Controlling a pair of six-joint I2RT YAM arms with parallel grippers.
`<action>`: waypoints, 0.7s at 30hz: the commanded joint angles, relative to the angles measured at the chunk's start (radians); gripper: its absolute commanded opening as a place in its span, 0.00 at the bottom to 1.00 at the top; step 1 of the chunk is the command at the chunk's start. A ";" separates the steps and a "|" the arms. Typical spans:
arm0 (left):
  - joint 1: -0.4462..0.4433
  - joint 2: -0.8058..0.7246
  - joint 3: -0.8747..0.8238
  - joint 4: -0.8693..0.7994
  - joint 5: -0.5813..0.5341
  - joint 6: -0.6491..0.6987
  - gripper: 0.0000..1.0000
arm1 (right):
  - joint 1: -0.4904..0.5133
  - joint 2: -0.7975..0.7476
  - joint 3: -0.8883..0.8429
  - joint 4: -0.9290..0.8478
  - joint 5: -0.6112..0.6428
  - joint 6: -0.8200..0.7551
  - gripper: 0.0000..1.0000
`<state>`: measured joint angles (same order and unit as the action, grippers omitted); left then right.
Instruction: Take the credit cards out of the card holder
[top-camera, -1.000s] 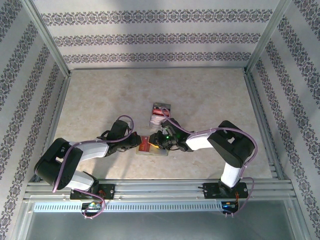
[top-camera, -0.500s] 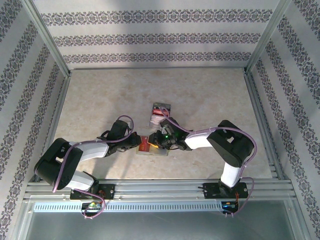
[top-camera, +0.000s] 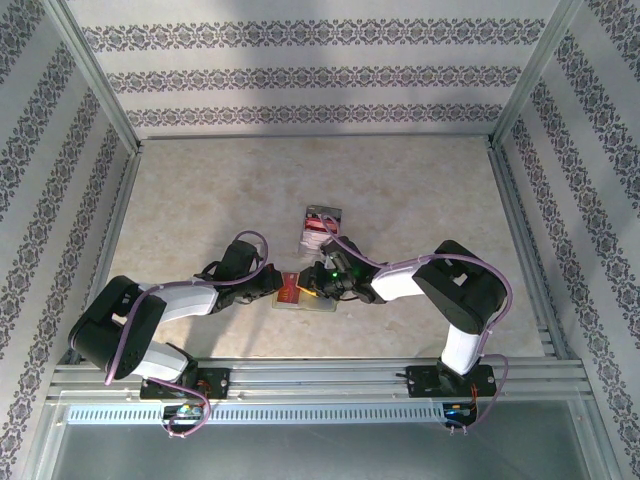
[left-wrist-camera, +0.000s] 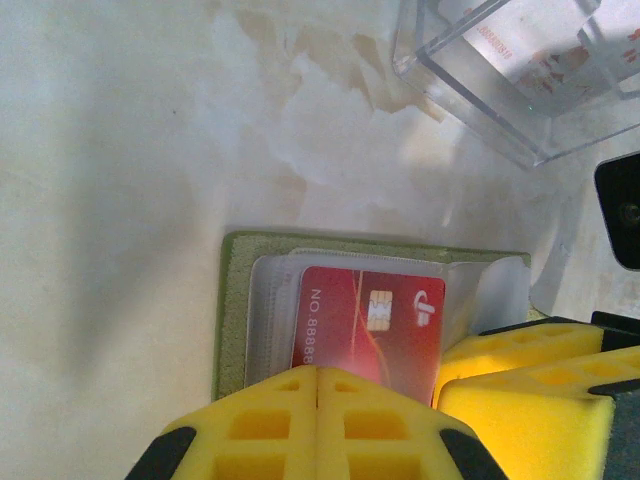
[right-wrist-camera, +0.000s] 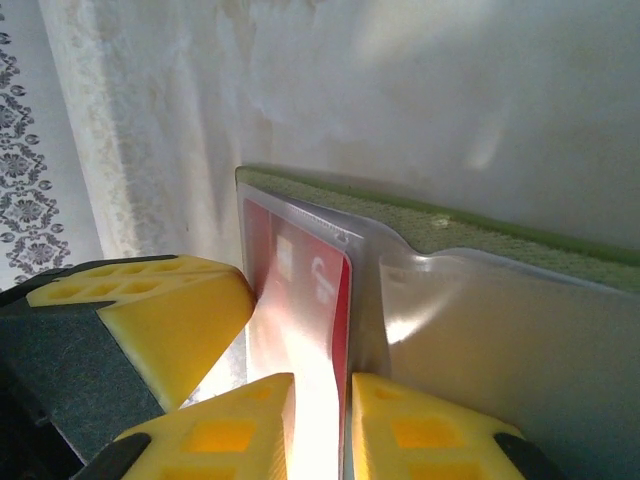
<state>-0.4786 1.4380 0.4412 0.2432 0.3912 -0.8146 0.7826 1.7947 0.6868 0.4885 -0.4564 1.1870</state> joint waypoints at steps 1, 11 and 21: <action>-0.015 0.033 -0.038 -0.100 -0.055 0.011 0.00 | 0.008 0.015 -0.012 0.121 -0.008 0.014 0.20; -0.019 0.030 -0.039 -0.098 -0.053 0.007 0.00 | 0.012 0.025 -0.013 0.204 -0.037 0.026 0.20; -0.019 0.018 -0.038 -0.110 -0.062 0.008 0.00 | 0.015 0.006 -0.031 0.231 -0.042 0.026 0.20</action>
<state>-0.4789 1.4349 0.4404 0.2462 0.3691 -0.8146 0.7826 1.8095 0.6540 0.5968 -0.4606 1.2064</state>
